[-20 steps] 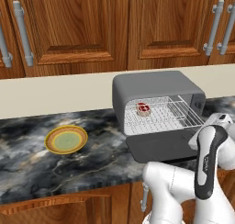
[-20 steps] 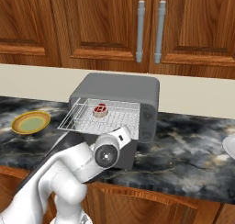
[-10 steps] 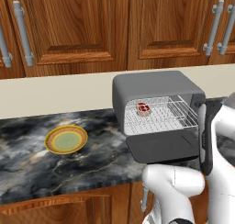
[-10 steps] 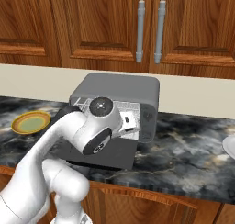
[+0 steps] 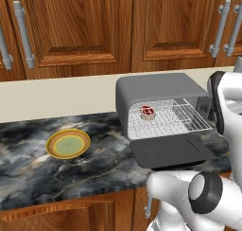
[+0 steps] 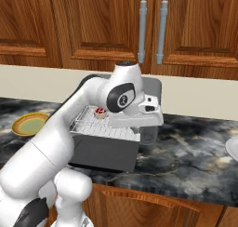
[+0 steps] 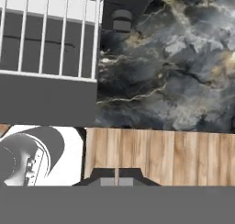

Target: Open the toaster oven door. Place the bread on the top rack in the toaster oven and place the steak on the bottom rack.

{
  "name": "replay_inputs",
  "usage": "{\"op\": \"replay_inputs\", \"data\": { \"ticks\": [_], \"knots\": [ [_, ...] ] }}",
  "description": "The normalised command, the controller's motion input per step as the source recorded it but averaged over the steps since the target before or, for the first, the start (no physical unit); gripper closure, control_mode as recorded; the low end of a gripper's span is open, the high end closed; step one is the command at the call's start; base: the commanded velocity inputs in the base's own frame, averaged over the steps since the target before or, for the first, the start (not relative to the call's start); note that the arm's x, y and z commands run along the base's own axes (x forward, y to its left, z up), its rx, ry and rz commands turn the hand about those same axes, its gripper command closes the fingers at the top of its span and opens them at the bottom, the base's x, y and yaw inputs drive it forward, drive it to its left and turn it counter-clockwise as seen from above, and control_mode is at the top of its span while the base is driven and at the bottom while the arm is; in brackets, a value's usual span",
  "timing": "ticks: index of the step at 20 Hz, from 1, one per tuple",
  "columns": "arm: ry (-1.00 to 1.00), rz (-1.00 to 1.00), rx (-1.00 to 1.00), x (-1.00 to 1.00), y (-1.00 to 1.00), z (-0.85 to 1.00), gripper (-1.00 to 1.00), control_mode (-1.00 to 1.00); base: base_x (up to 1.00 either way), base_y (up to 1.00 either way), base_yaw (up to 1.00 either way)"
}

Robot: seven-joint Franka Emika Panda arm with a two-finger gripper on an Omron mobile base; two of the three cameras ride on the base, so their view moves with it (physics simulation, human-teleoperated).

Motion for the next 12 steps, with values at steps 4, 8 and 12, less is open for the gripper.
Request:
{"op": "replay_inputs", "data": {
  "ticks": [4, 8, 12],
  "knots": [
    [0.21, -0.17, 0.00, -0.04, -0.57, 0.05, -1.00, -1.00, 0.00, 0.00, 0.00],
    [0.14, -0.19, 0.00, 0.02, -0.59, 0.01, -1.00, -1.00, 0.00, 0.00, 0.00],
    [0.00, -0.19, 0.00, 0.02, -0.59, -0.07, -1.00, -1.00, 0.00, 0.00, 0.00]
  ]
}}
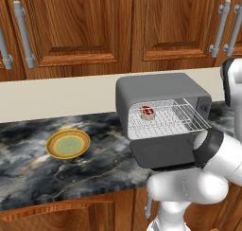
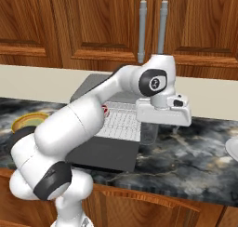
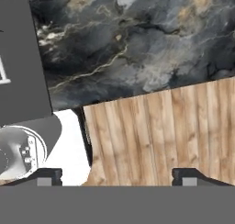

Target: Open the toaster oven door. Place the bread on the top rack in the toaster oven and place the steak on the bottom rack.

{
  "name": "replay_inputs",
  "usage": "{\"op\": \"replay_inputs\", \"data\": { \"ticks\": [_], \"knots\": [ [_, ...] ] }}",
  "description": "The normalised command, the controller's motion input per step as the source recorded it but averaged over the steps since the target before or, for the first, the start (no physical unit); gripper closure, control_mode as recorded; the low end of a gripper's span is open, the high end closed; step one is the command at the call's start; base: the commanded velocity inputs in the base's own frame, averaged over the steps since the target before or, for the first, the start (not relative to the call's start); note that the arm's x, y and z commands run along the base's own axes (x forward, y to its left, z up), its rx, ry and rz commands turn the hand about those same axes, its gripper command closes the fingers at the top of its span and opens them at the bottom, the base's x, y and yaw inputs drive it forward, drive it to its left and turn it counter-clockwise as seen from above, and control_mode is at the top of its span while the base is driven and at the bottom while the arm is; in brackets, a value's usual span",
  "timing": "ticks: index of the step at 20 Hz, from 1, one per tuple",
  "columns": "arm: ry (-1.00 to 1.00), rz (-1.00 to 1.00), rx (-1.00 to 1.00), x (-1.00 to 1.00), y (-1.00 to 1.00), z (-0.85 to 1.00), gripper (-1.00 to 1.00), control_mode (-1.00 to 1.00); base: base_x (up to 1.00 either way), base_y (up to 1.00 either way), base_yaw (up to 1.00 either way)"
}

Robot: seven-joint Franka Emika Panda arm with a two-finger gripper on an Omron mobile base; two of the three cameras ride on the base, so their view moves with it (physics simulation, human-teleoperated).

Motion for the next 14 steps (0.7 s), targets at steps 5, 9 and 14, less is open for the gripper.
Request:
{"op": "replay_inputs", "data": {
  "ticks": [5, 9, 14],
  "knots": [
    [-0.06, -0.18, 0.00, 0.05, -0.63, -0.13, -1.00, -1.00, 0.00, 0.00, 0.00],
    [-0.01, -0.19, 0.00, 0.25, -0.62, -0.18, -1.00, -1.00, 0.00, 0.00, 0.00],
    [0.00, -0.19, 0.00, 0.28, -0.63, -0.11, -1.00, -1.00, 0.00, 0.00, 0.00]
  ]
}}
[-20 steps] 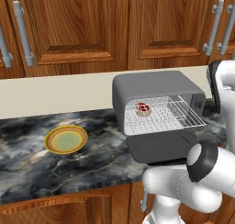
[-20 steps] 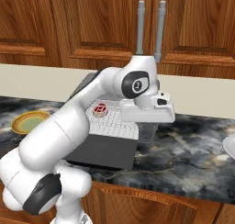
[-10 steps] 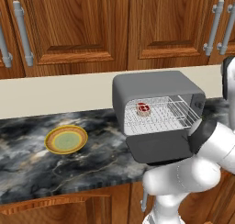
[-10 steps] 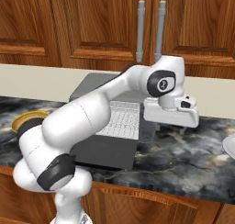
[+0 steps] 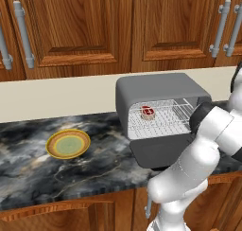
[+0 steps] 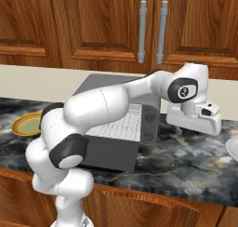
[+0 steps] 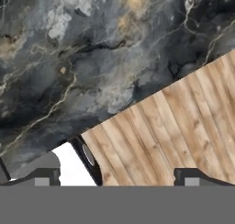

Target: Open the toaster oven door. Place the bread on the top rack in the toaster oven and place the steak on the bottom rack.

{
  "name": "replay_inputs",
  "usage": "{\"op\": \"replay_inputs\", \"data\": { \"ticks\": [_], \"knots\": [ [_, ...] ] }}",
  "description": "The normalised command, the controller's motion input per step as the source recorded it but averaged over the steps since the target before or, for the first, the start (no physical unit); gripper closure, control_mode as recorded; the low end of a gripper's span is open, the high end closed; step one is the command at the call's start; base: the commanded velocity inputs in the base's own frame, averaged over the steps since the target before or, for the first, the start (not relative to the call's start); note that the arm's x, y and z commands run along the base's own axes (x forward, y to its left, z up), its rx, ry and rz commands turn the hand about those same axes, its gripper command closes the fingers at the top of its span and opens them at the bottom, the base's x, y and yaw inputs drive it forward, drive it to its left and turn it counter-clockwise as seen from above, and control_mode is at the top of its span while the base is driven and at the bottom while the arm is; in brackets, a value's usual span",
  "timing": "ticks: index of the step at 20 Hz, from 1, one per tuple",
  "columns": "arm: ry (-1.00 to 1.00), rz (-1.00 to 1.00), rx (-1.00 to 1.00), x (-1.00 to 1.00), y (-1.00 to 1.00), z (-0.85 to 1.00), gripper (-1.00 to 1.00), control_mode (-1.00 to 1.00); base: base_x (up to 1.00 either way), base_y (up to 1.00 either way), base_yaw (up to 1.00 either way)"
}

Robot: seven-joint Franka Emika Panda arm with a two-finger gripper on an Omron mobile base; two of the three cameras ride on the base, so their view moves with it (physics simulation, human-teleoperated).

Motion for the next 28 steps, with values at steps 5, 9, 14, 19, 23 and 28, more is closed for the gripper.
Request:
{"op": "replay_inputs", "data": {
  "ticks": [5, 9, 14, 19, 23, 28],
  "knots": [
    [0.00, -0.16, 0.00, 0.30, -0.66, -0.15, -1.00, -1.00, 0.00, 0.00, 0.00],
    [0.02, -0.16, 0.00, 0.31, -0.57, -0.07, -1.00, -1.00, 0.00, 0.00, 0.00],
    [0.08, -0.17, 0.00, 0.21, -0.31, 0.05, -1.00, -1.00, 0.00, 0.00, 0.00],
    [0.08, -0.14, 0.01, 0.15, -0.29, 0.06, -1.00, -1.00, 0.00, 0.00, 0.00],
    [-0.02, -0.05, 0.07, 0.08, -0.16, -0.02, -1.00, -1.00, 0.00, 0.00, 0.00],
    [-0.13, -0.01, 0.04, 0.01, 0.00, -0.08, -1.00, -1.00, 0.00, 0.00, 0.00]
  ]
}}
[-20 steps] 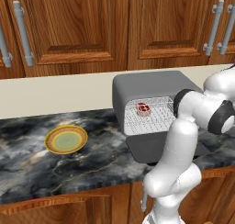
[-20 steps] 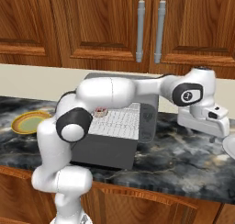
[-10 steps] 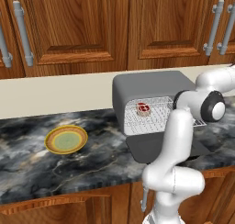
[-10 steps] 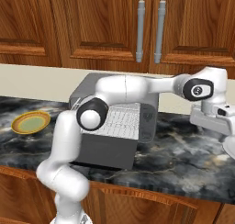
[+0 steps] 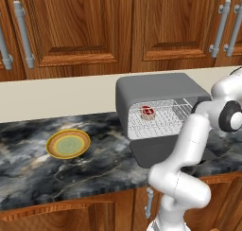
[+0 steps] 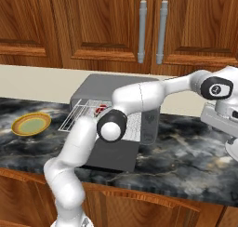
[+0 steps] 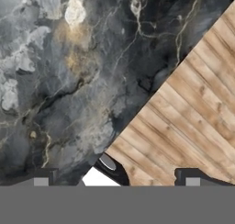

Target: Open the toaster oven door. Place the bread on the top rack in the toaster oven and place the steak on the bottom rack.

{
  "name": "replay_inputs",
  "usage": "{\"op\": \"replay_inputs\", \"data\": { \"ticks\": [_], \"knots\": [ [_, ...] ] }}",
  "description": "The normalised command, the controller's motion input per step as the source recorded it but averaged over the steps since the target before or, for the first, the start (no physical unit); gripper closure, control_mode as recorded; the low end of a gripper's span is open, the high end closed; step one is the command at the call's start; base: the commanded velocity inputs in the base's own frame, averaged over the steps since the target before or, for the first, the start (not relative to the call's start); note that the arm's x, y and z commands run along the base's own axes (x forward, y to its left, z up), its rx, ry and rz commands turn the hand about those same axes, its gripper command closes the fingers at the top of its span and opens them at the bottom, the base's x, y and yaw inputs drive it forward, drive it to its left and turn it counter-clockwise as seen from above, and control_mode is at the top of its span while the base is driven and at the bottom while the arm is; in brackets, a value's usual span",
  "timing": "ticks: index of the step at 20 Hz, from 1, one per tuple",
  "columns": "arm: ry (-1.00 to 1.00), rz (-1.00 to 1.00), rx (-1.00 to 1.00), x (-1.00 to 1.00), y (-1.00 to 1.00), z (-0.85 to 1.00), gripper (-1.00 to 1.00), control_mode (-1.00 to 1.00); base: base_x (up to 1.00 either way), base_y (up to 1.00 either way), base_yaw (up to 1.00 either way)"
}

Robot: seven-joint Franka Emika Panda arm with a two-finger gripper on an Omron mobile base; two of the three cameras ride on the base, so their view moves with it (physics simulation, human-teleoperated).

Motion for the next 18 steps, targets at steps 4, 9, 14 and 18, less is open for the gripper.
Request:
{"op": "replay_inputs", "data": {
  "ticks": [4, 9, 14, 18],
  "knots": [
    [-0.07, 0.00, 0.01, 0.00, 0.00, -0.02, -1.00, -1.00, 0.00, 0.00, 0.00],
    [0.00, 0.00, 0.00, 0.00, 0.00, 0.00, -1.00, -1.00, 0.00, 0.00, 0.00],
    [0.00, 0.00, 0.00, 0.00, 0.00, 0.00, -1.00, -1.00, 0.00, 0.00, 0.00],
    [0.00, 0.00, 0.00, 0.00, 0.00, 0.00, -1.00, -1.00, 0.00, 0.00, 0.00]
  ]
}}
